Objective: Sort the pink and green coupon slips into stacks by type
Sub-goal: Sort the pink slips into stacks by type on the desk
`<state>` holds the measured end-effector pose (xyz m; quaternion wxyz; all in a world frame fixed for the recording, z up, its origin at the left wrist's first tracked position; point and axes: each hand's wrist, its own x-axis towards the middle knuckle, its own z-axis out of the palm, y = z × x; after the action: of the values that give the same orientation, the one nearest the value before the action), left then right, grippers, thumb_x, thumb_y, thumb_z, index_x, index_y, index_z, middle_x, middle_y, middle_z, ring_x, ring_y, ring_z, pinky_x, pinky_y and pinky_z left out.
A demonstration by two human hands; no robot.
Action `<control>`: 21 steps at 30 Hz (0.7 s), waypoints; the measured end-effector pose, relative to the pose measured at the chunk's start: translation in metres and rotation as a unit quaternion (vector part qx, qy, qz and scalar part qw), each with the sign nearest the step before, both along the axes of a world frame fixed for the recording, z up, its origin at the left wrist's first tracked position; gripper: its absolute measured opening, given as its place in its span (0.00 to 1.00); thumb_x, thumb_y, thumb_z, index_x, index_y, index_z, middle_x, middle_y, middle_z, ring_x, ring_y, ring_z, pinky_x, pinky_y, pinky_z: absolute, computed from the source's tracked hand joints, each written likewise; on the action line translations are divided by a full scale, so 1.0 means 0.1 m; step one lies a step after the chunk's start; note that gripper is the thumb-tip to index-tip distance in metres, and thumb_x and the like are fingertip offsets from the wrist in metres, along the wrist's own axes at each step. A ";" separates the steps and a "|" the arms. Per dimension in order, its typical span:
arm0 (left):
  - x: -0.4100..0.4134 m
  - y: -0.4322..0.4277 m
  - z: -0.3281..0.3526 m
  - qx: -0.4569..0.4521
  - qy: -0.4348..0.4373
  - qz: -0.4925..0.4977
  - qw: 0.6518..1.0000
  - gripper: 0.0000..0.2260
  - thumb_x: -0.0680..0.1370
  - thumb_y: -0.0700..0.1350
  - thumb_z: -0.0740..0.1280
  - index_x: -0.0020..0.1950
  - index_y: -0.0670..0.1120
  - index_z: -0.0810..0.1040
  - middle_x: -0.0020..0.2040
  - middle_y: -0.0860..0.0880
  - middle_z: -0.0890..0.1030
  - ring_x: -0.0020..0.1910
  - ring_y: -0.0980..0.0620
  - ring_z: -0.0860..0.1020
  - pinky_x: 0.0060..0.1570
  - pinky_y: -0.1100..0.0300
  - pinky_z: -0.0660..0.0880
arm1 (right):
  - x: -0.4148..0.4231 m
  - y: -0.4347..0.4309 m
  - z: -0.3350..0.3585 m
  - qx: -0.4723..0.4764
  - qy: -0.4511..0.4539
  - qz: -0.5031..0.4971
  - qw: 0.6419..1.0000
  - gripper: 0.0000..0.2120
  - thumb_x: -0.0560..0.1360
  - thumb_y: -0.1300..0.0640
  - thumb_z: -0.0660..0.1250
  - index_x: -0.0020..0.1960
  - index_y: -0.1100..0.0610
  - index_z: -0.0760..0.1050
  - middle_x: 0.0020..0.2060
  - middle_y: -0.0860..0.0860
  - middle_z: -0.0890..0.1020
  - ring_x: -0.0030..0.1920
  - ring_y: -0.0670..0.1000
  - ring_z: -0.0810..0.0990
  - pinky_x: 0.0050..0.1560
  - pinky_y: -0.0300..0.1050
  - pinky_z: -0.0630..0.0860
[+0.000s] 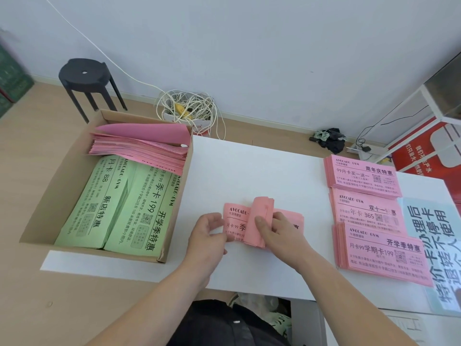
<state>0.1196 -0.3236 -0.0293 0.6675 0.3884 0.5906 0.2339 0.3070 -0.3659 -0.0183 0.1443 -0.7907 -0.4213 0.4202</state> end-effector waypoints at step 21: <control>0.26 0.25 0.11 0.099 0.042 -0.155 0.982 0.08 0.77 0.38 0.71 0.53 0.49 0.83 0.48 0.50 0.87 0.47 0.50 0.85 0.49 0.54 0.83 | 0.13 -0.13 -0.13 0.019 -0.012 0.060 0.998 0.19 0.81 0.54 0.61 0.70 0.41 0.75 0.73 0.37 0.67 0.64 0.43 0.74 0.69 0.42 0.69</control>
<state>0.1454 -0.2987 -0.0181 0.6284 0.5488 0.5249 0.1686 0.3196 -0.3786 -0.0317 0.1286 -0.7661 -0.4778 0.4101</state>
